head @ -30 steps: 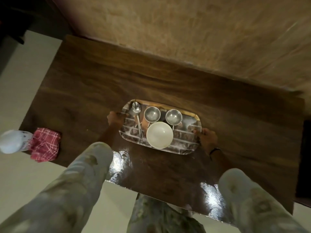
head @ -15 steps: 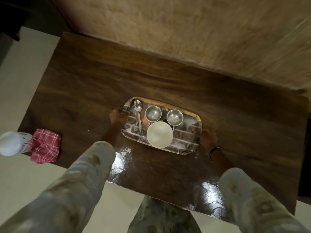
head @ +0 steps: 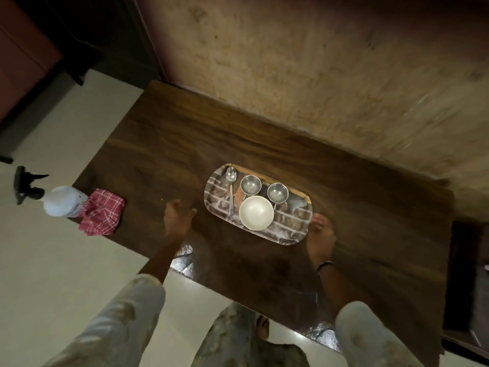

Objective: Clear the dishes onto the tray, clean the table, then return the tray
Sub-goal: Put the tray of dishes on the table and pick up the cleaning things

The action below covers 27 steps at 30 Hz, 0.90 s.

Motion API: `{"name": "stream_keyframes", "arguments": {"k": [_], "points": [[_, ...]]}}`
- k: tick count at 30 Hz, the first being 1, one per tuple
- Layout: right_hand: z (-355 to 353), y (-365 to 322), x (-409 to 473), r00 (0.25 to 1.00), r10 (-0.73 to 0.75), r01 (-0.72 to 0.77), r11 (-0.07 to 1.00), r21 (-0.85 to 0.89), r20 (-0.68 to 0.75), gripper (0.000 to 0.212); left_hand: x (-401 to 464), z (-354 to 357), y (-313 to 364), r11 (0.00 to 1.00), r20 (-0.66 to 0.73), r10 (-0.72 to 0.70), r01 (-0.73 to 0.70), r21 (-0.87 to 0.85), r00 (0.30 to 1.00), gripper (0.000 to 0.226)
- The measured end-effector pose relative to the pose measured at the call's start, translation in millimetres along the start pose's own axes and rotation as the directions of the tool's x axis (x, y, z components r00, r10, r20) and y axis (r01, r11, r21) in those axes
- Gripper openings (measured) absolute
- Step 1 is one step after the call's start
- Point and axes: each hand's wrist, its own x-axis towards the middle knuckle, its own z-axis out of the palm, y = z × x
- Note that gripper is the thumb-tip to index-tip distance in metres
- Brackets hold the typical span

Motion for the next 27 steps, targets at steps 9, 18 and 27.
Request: {"name": "stream_keyframes", "arguments": {"k": [9, 18, 27], "points": [[62.3, -76.9, -73.6, 0.950, -0.222, 0.221, 0.975, 0.029, 0.221, 0.020, -31.4, -123.4, -61.0, 0.992, -0.013, 0.037, -0.038, -0.123, 0.999, 0.048], [192.2, -157.5, -170.2, 0.827, -0.058, 0.158, 0.978, -0.133, 0.559, 0.030, 25.3, -246.0, -131.4, 0.978, -0.138, -0.170, 0.150, -0.144, 0.976, 0.058], [333.7, -199.0, -245.9, 0.723, -0.042, 0.353, 0.881, -0.316, 0.690, 0.047, 117.6, -325.5, -169.6, 0.999, 0.066, -0.028, 0.027, 0.021, 0.997, 0.092]]}}
